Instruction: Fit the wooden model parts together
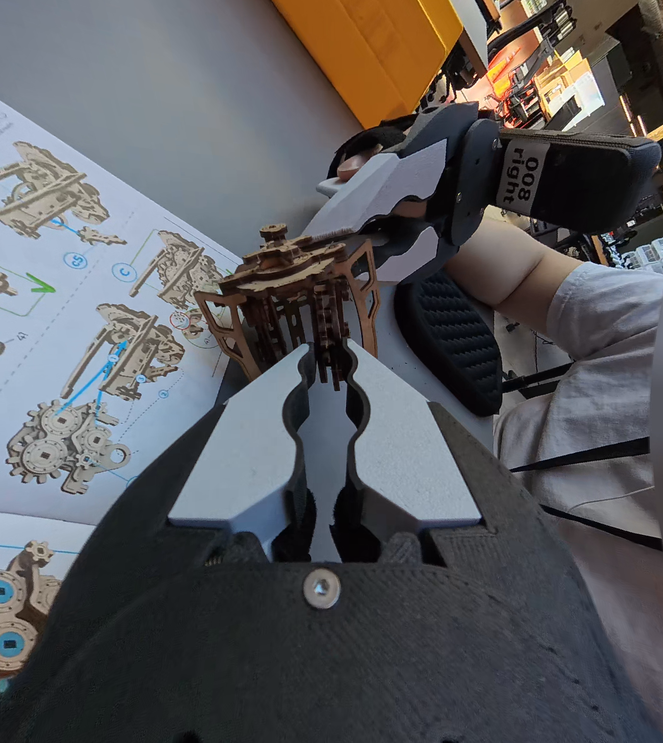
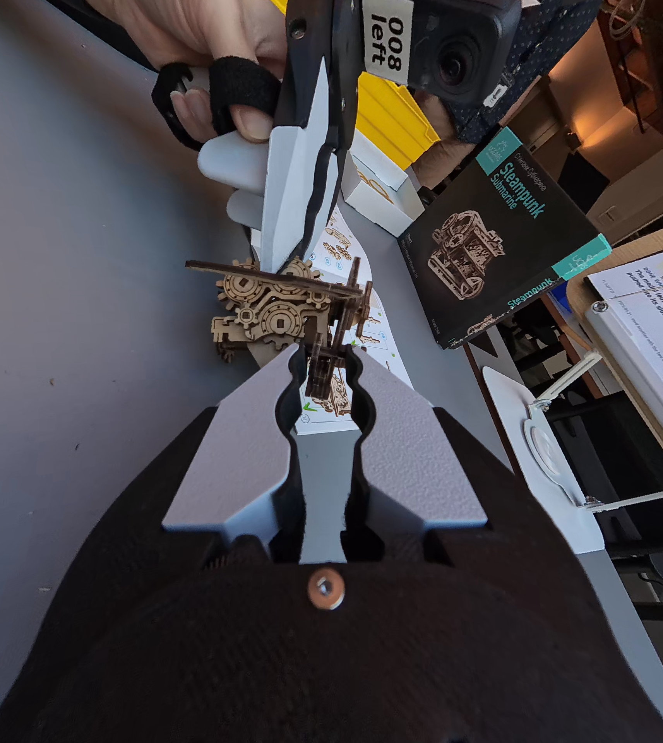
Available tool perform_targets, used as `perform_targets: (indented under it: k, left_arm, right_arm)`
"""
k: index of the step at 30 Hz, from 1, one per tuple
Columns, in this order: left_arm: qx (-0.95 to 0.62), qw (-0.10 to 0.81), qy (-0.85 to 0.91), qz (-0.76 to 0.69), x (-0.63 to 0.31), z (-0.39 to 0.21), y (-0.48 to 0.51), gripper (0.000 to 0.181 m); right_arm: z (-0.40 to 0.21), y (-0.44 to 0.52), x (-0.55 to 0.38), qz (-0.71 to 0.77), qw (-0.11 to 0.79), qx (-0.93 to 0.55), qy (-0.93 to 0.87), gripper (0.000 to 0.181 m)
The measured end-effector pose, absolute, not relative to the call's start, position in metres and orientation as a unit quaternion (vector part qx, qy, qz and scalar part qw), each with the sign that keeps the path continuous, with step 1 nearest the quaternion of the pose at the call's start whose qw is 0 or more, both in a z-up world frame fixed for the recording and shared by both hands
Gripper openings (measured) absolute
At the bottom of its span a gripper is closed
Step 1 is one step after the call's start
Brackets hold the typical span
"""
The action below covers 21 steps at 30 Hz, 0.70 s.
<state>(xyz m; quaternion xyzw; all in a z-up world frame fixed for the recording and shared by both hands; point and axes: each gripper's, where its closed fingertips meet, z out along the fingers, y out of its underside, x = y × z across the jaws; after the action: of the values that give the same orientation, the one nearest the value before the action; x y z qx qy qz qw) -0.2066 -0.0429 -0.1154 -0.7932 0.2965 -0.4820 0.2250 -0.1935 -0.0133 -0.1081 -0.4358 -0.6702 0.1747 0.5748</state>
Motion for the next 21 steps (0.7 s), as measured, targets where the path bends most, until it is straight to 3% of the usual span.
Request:
perform_targets:
  k: [21]
  left_arm:
    - [-0.79, 0.232, 0.304, -0.479, -0.2055, -0.1126, -0.0429, 0.01]
  right_arm:
    - [-0.1073, -0.0157, -0.191, 0.161, 0.566, -0.434, -0.682, 0.017]
